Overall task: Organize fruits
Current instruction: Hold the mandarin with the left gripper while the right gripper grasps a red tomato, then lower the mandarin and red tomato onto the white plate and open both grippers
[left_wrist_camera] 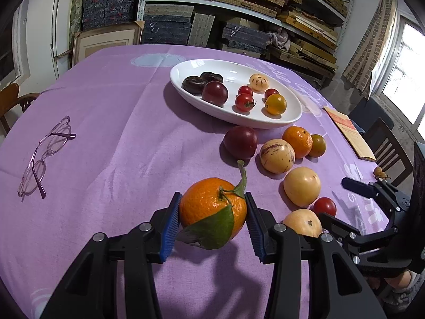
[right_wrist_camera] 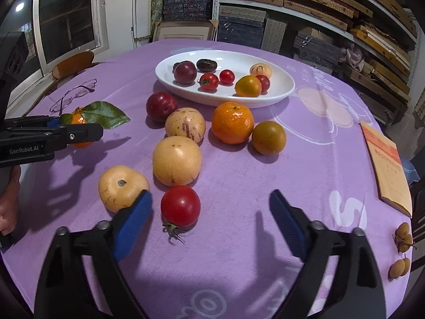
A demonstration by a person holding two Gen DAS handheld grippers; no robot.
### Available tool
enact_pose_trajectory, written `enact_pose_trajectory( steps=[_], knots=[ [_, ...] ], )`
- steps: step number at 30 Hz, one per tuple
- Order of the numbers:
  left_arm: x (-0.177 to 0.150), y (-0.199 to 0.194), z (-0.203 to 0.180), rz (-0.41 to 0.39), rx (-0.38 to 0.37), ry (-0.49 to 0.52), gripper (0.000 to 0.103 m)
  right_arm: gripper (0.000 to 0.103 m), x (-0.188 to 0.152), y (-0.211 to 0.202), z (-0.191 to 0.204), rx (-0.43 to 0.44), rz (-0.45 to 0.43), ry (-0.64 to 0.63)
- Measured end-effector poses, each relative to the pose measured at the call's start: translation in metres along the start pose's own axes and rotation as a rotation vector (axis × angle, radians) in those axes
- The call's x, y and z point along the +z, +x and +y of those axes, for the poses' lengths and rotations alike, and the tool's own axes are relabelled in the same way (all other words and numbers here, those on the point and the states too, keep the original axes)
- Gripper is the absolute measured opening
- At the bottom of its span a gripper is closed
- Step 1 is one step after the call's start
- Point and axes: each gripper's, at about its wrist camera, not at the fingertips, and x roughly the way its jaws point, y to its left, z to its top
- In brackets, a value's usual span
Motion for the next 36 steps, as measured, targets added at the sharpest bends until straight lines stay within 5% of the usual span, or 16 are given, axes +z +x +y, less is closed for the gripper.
enact_pose_trajectory(
  steps=[1,8,12,25,36],
  knots=[
    [0.0,0.0,0.0,0.0,0.0,0.001,0.047,0.049,0.0,0.004,0.0,0.023,0.02,0.006],
    [-0.001,0.0,-0.001,0.003,-0.008,0.005,0.047,0.047,-0.002,0.007,-0.003,0.05,0.035,0.026],
    [-0.001,0.002,0.0,0.009,-0.011,-0.001,0.047,0.029,-0.003,0.008,-0.003,0.059,0.039,0.028],
    [0.015,0.005,-0.004,0.015,-0.031,0.023,0.047,0.029,0.009,-0.015,-0.017,0.045,-0.032,0.062],
    [0.103,0.029,-0.026,-0.068,-0.026,0.09,0.047,0.029,0.109,-0.008,-0.064,0.031,-0.104,0.099]
  ],
)
